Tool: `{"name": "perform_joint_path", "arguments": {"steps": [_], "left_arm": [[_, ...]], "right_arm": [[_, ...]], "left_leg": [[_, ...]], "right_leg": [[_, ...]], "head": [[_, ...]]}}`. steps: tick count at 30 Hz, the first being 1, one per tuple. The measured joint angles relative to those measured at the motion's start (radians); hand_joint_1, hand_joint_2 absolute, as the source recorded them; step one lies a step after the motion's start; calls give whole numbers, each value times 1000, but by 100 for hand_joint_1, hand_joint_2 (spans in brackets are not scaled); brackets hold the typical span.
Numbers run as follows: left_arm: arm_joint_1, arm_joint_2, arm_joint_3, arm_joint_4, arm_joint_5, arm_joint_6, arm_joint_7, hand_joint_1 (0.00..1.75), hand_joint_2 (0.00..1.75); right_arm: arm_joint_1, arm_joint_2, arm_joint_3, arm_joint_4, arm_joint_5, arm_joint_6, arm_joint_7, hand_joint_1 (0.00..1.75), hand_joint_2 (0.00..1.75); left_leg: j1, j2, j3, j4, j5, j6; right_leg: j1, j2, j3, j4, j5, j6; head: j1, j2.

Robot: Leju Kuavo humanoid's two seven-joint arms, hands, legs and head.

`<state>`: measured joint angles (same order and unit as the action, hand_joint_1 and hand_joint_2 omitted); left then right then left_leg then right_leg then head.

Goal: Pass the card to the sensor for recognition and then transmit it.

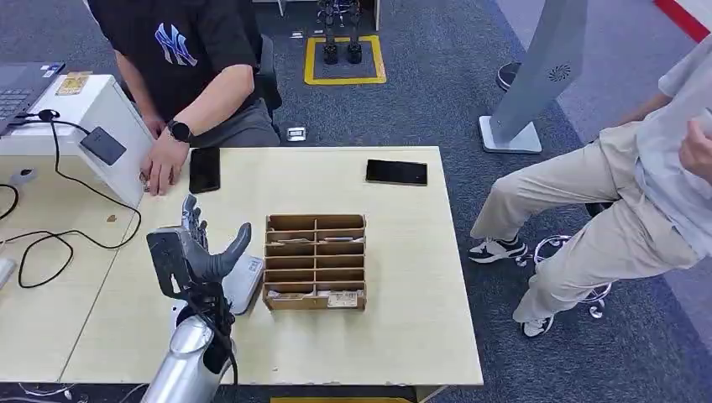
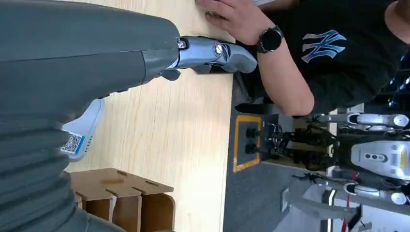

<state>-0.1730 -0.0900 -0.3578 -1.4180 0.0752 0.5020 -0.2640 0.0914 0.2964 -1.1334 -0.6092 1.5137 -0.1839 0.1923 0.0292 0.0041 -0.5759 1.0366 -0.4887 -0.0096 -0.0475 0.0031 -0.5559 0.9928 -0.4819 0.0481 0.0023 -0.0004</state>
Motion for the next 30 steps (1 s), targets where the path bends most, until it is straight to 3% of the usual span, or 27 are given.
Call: {"name": "perform_joint_path", "arguments": {"steps": [3, 7, 9, 14, 19, 23, 26, 30], "left_arm": [[16, 8, -5, -32, -1, -4, -10, 0, 175], [64, 34, -28, -107, -13, -90, -62, 0, 175], [99, 58, -45, -152, -36, -167, -100, 0, 175], [169, 114, -68, -243, -24, -478, -185, 0, 175], [212, 150, -78, -282, -75, -636, -254, 0, 175], [226, 175, -90, -291, -189, -640, -273, 0, 175], [227, 199, -111, -291, -321, -574, -274, 0, 175], [227, 222, -132, -291, -374, -541, -270, 0, 175]], "right_arm": [[1, 2, -1, -8, 0, 6, 0, 0, 175], [4, 6, -6, -30, 0, 31, -10, 0, 175], [6, 7, -8, -42, 0, 43, -18, 0, 175], [10, 6, -8, -62, 0, 63, -37, 0, 175], [10, 6, -9, -68, 0, 72, -47, 0, 175], [10, 4, -8, -69, 0, 69, -47, 0, 175], [11, 2, -7, -69, 0, 66, -47, 0, 175], [10, 2, -6, -69, 0, 66, -46, 0, 175]], "left_leg": [[0, 0, 0, 0, 0, 0], [0, 0, 0, 0, 0, 0], [0, 0, 0, 0, -1, 0], [0, 1, -1, 0, -1, 0], [0, 1, -1, 0, -1, 0], [0, 1, -1, 0, -1, 0], [0, 1, -1, 0, -1, 0], [0, 0, -1, 0, -1, 0]], "right_leg": [[0, 0, 0, 0, 0, 0], [0, 0, 0, 0, 0, 0], [0, 0, -1, 0, 0, 0], [0, 0, -1, 0, -1, 0], [0, 0, -1, 0, -1, 0], [0, 0, -1, 0, -1, 0], [0, 0, -1, 0, -1, 0], [0, 0, -1, 0, -1, 0]], "head": [[0, 0], [0, 0], [0, 0], [0, 0], [0, 0], [0, 0], [0, 0], [0, 0]]}}
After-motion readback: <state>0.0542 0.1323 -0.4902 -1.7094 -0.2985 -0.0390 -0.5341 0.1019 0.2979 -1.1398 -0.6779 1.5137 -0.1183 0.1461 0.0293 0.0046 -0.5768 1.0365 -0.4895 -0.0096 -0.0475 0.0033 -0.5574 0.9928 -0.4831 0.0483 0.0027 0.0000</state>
